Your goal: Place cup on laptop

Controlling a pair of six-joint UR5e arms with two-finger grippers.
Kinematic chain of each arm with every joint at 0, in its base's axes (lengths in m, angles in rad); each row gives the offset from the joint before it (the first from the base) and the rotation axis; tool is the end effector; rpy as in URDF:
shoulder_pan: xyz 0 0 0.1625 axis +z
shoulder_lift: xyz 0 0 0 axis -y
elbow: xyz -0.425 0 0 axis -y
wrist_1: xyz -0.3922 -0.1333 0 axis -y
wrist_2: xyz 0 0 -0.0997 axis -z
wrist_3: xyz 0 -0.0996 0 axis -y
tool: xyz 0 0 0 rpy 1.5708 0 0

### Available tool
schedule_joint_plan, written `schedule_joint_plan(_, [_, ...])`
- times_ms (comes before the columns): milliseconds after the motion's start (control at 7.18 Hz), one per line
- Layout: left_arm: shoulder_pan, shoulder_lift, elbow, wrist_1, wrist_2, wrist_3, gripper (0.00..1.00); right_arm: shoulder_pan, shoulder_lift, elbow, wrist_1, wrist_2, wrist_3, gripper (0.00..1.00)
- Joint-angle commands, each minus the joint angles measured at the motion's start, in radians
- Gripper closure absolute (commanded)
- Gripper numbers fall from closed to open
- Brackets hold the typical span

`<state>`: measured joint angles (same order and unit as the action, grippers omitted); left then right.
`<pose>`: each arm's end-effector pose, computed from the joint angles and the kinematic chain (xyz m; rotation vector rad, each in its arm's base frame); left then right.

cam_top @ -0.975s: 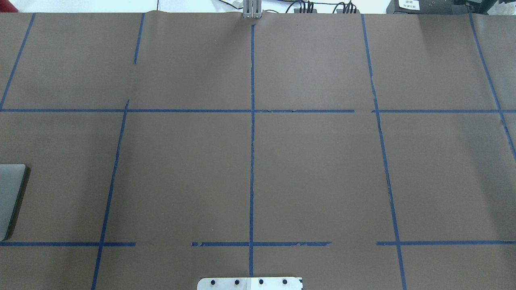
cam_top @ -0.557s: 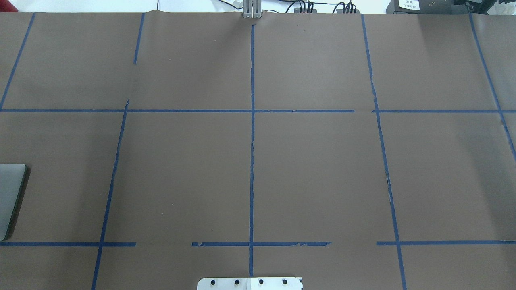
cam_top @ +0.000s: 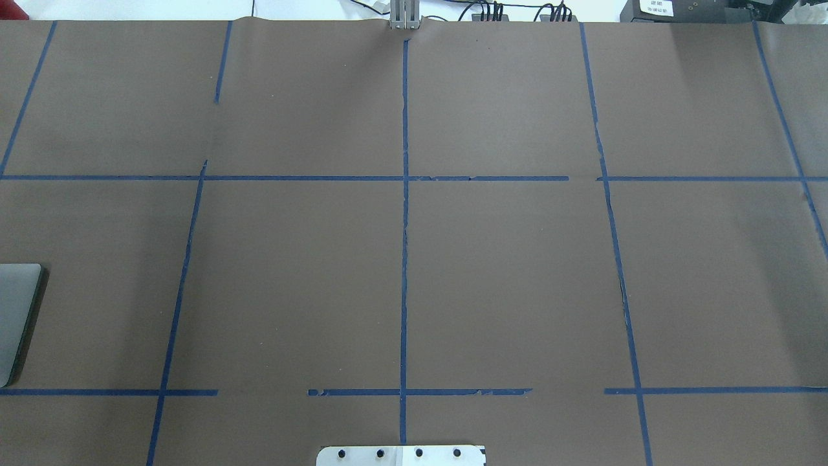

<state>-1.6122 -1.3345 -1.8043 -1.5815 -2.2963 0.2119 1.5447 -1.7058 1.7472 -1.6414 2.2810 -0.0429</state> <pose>-0.0834 -0.3899 0.6505 0.0993 0.7196 0.1658 0.0571 -0.4338 0.6458 -0.0220 -0.7105 -0.0557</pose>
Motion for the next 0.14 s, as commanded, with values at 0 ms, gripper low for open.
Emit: schedule_joint_plan(0, [0.0,0.0,0.0,0.0,0.0,0.0,0.0,0.0,0.0,0.0,0.0,-0.002,0.0,0.0])
